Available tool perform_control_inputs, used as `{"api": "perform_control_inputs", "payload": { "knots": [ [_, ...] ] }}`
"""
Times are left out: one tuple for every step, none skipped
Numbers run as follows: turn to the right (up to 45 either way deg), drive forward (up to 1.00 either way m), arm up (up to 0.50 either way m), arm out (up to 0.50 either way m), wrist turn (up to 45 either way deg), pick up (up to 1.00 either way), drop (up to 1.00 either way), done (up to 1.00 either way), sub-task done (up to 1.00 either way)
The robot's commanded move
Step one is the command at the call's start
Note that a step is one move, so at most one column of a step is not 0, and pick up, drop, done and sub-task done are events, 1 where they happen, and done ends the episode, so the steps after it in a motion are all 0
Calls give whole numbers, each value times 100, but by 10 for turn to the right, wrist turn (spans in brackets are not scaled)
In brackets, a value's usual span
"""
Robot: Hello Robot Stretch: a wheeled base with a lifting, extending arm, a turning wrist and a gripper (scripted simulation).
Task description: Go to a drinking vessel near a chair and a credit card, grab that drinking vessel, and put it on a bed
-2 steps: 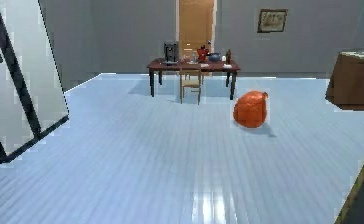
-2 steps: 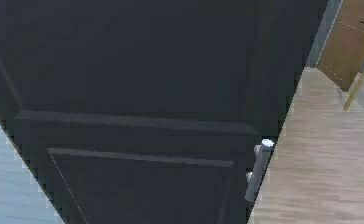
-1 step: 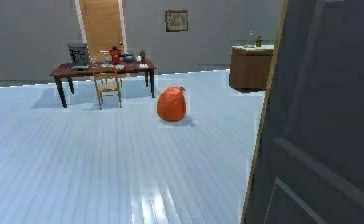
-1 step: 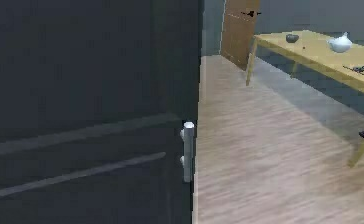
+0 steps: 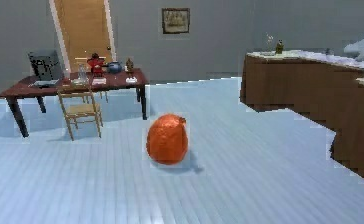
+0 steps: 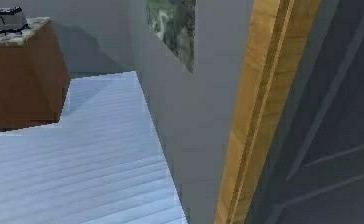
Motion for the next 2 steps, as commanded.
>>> {"api": "perform_control_inputs", "payload": {
  "knots": [
    [180,0,0,0,0,0,0,0,0],
    [0,15,0,0,0,0,0,0,0]
  ]
}}
